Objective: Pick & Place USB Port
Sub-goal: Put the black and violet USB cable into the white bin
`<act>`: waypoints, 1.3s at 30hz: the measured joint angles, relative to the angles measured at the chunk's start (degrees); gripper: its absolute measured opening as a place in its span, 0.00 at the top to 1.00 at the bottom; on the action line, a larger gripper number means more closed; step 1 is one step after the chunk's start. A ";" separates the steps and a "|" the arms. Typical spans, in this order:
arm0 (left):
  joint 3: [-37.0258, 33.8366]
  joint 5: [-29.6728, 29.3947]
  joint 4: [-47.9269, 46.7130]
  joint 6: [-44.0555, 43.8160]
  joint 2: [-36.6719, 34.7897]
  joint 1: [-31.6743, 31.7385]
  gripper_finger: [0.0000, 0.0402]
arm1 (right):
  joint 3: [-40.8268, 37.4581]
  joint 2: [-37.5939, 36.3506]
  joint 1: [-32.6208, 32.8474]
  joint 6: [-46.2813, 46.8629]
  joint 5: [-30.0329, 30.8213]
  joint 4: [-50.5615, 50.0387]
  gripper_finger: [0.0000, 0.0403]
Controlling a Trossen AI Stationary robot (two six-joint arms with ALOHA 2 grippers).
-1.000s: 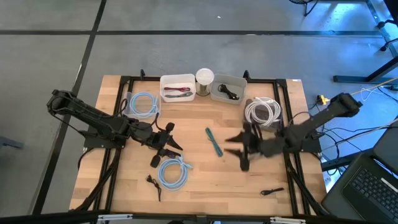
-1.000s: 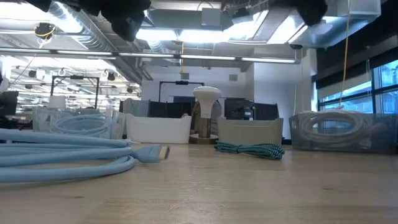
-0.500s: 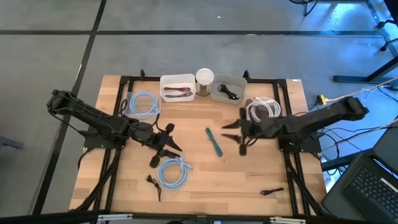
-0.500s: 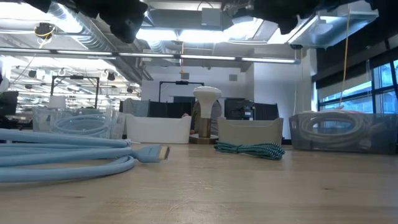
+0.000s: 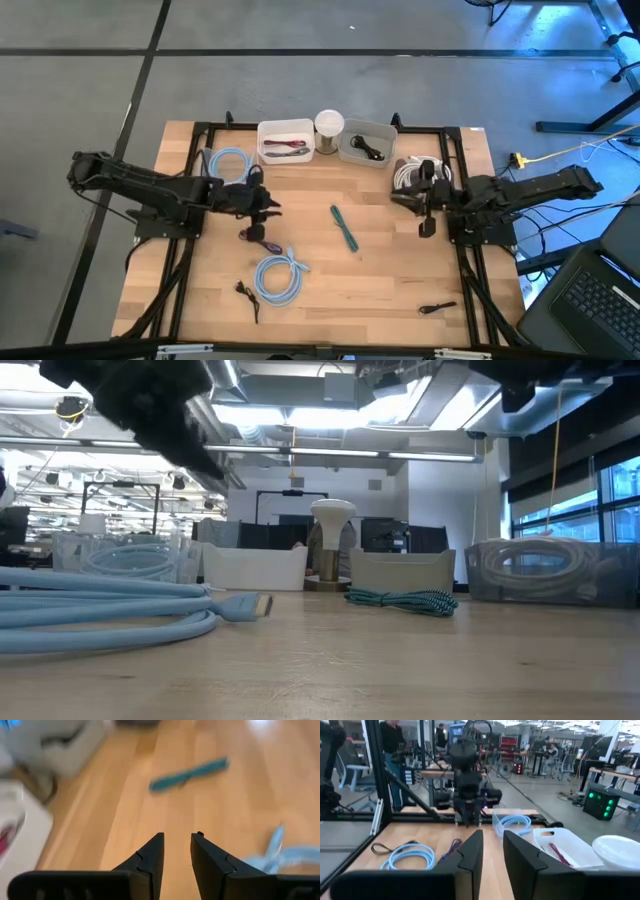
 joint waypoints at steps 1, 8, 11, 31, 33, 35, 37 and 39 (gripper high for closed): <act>0.59 0.97 -3.39 -0.79 -0.31 1.03 0.78 | 0.00 -0.29 0.00 0.19 0.00 0.21 0.81; 5.81 7.15 -22.57 -0.04 1.16 4.00 0.79 | 0.00 -0.40 0.00 -0.01 -0.01 0.13 0.81; 6.86 8.11 -27.35 3.63 2.69 2.31 0.79 | 0.00 -0.24 0.00 0.41 -0.01 0.04 0.81; 6.95 11.33 -31.24 3.09 21.47 -6.27 0.78 | 0.00 -0.17 0.00 0.00 0.00 0.13 0.81; 6.95 12.69 -31.12 2.22 22.26 -6.68 0.78 | 0.00 -0.17 0.00 0.02 0.00 0.12 0.81; 6.95 13.62 -30.95 2.06 22.80 -7.02 0.79 | 0.00 -0.17 0.00 0.00 0.00 0.13 0.81; 6.95 13.80 -30.81 2.09 22.90 -7.32 0.78 | 0.00 -0.17 0.00 0.00 0.00 0.13 0.81; 6.95 13.81 -29.72 2.10 22.89 -7.36 0.78 | 0.00 -0.17 0.01 0.00 0.00 0.12 0.81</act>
